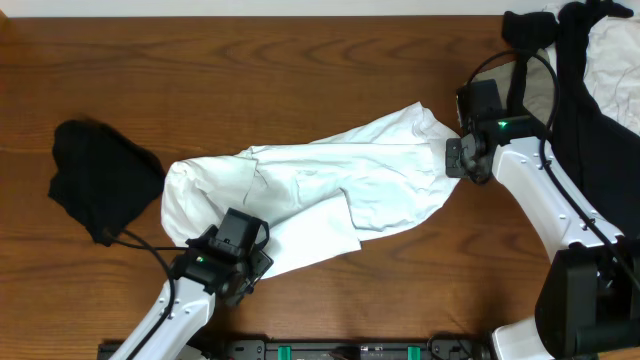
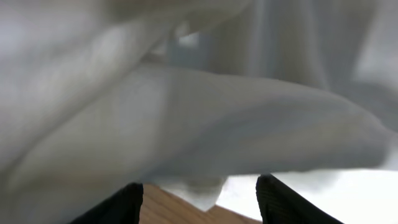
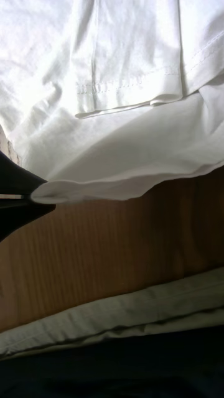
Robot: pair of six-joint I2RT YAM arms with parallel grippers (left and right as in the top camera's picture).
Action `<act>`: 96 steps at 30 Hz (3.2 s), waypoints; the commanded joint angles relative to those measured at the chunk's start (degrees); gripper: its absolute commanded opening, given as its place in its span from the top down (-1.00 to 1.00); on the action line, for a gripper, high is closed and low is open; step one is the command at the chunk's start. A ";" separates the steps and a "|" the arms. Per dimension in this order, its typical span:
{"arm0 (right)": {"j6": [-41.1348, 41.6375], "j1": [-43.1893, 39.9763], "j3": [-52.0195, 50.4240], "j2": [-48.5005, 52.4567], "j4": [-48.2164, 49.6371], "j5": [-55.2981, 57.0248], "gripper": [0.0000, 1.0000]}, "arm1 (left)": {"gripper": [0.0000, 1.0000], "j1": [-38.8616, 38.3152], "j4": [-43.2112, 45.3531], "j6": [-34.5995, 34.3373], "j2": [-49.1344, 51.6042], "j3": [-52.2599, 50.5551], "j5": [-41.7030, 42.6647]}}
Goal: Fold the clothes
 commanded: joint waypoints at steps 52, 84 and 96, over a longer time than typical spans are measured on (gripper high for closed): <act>2.14 -9.35 0.46 -32.81 -5.40 -3.87 0.98 | 0.88 4.15 -12.74 30.67 -16.20 37.97 -1.29; 1.49 -13.20 19.04 -42.75 -19.98 -2.14 0.98 | 0.88 9.86 -24.55 37.97 -19.12 72.54 -5.60; 1.44 -17.81 39.82 -29.42 -33.88 -2.99 0.98 | 0.88 9.86 -25.83 39.15 -19.08 74.40 -11.61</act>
